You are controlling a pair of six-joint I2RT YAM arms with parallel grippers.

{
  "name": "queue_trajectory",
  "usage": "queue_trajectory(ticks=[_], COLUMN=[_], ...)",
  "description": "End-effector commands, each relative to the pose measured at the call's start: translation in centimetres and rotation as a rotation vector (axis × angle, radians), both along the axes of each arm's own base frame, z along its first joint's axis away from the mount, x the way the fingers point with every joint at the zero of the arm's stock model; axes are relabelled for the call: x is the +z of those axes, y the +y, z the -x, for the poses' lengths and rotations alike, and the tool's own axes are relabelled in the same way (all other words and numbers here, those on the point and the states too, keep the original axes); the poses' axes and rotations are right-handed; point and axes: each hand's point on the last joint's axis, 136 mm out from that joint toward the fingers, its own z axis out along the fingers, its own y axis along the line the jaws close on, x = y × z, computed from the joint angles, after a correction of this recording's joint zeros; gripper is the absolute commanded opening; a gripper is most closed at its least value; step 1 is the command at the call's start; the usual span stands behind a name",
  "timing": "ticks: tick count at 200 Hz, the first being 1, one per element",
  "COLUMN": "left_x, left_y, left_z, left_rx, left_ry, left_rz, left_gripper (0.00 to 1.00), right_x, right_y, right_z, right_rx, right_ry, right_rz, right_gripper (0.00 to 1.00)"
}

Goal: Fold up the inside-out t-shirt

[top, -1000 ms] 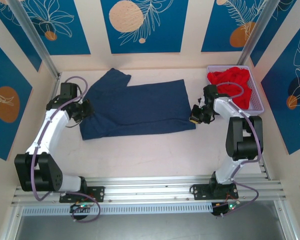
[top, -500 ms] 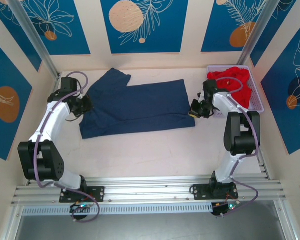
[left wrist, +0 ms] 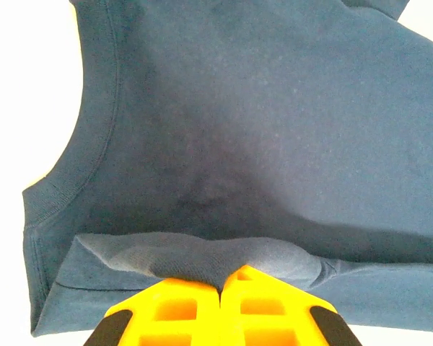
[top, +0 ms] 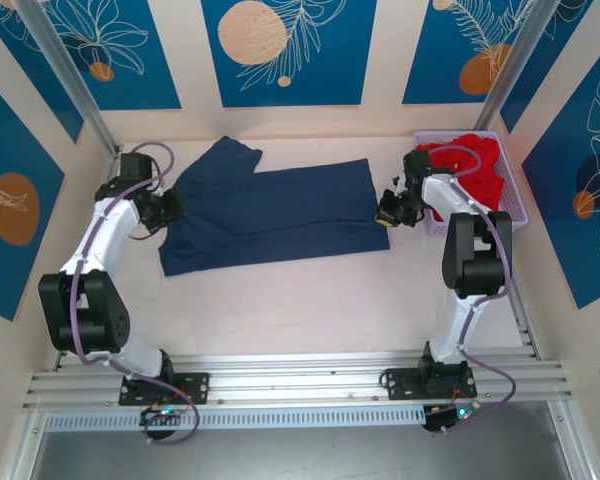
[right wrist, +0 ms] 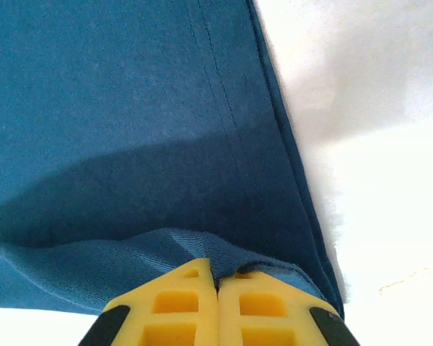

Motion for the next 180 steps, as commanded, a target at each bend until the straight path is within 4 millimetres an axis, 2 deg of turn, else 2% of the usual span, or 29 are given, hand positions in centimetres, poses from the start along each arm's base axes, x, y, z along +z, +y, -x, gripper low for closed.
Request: queue_trajectory(ticks=[1, 33, 59, 76, 84, 96, 102, 110, 126, 137, 148, 159, 168, 180], left_x=[1.4, 1.3, 0.2, -0.9, -1.5, -2.4, -2.8, -3.2, -3.6, -3.6, -3.1, -2.8, -2.8, -4.0], left_y=[0.3, 0.3, 0.3, 0.4, 0.5, 0.6, 0.8, 1.1, 1.6, 2.3, 2.7, 2.4, 1.4, -0.2], left_z=[-1.5, -2.7, -3.9, -4.9, -5.3, -6.4, -7.0, -7.9, -9.8, -10.4, -10.2, -9.0, -7.5, -5.2], left_rx=[-0.014, -0.014, -0.008, -0.003, 0.003, 0.012, 0.018, 0.024, 0.034, 0.047, 0.054, 0.057, 0.047, 0.04], left_ry=[-0.046, -0.049, -0.035, -0.016, -0.004, 0.0, 0.003, 0.007, 0.01, 0.013, 0.007, -0.002, -0.013, -0.003], left_rz=[0.008, 0.018, 0.024, 0.03, 0.028, 0.029, 0.023, 0.016, -0.001, -0.024, -0.048, -0.042, 0.0, 0.06], left_gripper=[0.0, 0.0, 0.0, 0.0, 0.0, 0.1, 0.19, 0.25, 0.36, 0.41, 0.45, 0.47, 0.49, 0.51], right_x=[0.1, -0.2, -0.8, -1.3, -1.5, -1.5, -1.4, -0.9, 0.2, 1.3, 2.2, 2.9, 3.4, 3.6], right_y=[0.2, 0.3, 0.4, 0.4, 0.2, 0.0, -0.1, -0.1, 0.1, 0.4, 0.6, 1.2, 1.9, 2.7], right_z=[-0.4, -1.1, -2.0, -2.7, -3.1, -3.8, -4.2, -4.8, -5.5, -5.6, -5.4, -4.5, -3.7, -2.7], right_rx=[0.012, 0.011, 0.011, 0.009, 0.008, 0.013, 0.014, 0.017, 0.028, 0.041, 0.054, 0.076, 0.093, 0.105], right_ry=[0.014, 0.012, 0.012, 0.013, 0.011, 0.003, -0.005, -0.023, -0.061, -0.097, -0.127, -0.154, -0.179, -0.195], right_rz=[-0.01, -0.009, -0.009, -0.002, 0.008, 0.027, 0.033, 0.035, 0.044, 0.055, 0.07, 0.082, 0.078, 0.065], right_gripper=[0.0, 0.0, 0.01, 0.04, 0.09, 0.22, 0.26, 0.31, 0.36, 0.4, 0.43, 0.45, 0.47, 0.48])
